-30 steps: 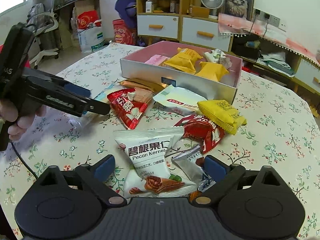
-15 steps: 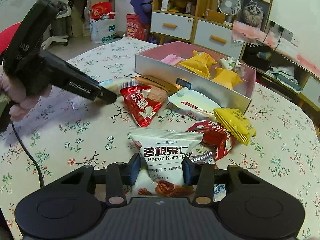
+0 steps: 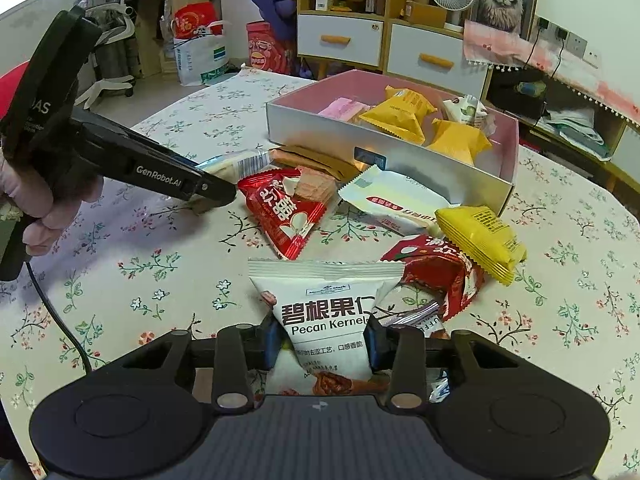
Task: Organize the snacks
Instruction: 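Grasp the white-blue wafer stick with the left tool while the right tool grasps a pecan kernel bag, then carry both items into the box and open both tools, then withdraw both tools from the box back over the snack pile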
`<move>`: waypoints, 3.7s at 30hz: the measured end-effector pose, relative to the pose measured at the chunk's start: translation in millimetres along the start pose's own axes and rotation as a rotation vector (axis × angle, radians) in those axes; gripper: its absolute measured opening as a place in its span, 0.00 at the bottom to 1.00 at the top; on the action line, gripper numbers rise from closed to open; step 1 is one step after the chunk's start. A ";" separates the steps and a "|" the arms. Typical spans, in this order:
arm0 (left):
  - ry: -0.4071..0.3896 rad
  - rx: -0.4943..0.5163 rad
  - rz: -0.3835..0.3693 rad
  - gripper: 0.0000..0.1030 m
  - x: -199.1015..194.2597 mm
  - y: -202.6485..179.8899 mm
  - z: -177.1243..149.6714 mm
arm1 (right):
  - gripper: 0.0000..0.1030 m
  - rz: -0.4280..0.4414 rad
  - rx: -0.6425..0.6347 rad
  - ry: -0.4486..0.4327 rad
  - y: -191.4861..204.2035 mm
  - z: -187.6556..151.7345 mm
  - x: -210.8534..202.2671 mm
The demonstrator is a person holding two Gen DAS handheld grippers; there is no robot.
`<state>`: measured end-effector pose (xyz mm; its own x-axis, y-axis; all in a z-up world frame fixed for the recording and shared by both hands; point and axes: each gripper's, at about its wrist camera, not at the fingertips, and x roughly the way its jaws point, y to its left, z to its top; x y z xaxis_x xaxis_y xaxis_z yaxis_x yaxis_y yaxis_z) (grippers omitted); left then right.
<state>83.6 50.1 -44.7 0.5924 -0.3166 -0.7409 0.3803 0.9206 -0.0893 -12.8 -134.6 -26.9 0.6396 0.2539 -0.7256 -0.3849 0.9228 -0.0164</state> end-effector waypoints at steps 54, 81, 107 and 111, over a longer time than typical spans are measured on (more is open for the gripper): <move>-0.066 -0.176 -0.031 0.16 64.9 22.2 144.3 | 0.05 0.009 0.537 -0.116 -94.2 132.0 77.6; -0.085 -0.107 0.019 0.22 113.6 29.1 162.3 | 0.18 0.073 0.503 -0.084 -94.1 138.4 105.3; -0.080 -0.042 0.008 0.90 23.1 -9.1 124.1 | 0.69 -0.051 0.514 -0.119 -91.7 123.1 19.2; -0.047 -0.047 0.015 0.94 10.9 -15.7 113.7 | 0.72 -0.081 0.493 -0.104 -86.1 115.9 9.5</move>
<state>164.9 6.2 24.4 0.6311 -0.3123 -0.7101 0.3379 0.9346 -0.1107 103.5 -178.0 47.3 0.7266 0.1800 -0.6631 0.0128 0.9614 0.2750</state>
